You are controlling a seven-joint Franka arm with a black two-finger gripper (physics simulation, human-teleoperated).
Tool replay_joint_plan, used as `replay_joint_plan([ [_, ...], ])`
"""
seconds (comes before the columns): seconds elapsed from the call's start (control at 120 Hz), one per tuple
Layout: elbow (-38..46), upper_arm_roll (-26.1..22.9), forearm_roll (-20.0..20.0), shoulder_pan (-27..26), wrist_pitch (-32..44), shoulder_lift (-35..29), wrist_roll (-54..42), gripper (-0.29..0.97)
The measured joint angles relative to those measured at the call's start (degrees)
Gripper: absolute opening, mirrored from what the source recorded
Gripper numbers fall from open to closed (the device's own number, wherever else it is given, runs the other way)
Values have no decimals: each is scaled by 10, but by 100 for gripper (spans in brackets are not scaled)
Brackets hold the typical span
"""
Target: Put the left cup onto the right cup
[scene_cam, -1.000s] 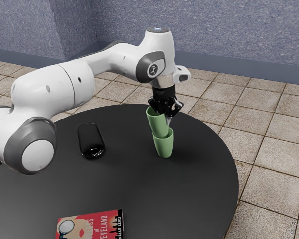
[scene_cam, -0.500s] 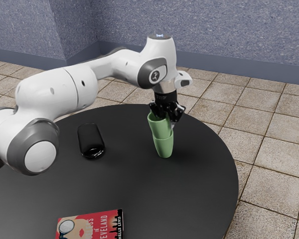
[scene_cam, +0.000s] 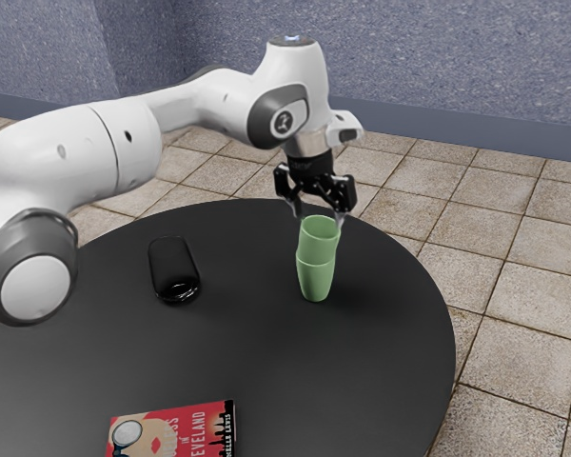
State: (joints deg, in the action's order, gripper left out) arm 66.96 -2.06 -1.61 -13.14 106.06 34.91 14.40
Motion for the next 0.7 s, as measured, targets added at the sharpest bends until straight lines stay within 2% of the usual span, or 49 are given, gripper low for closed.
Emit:
replay_joint_plan([
  [0.208, 111, 13, -5, -12, 0, -109, -14, 66],
  [0.425, 251, 23, -47, -4, -2, -233, -75, 67],
  [0.7, 337, 23, -51, 7, -30, -346, -127, 68],
])
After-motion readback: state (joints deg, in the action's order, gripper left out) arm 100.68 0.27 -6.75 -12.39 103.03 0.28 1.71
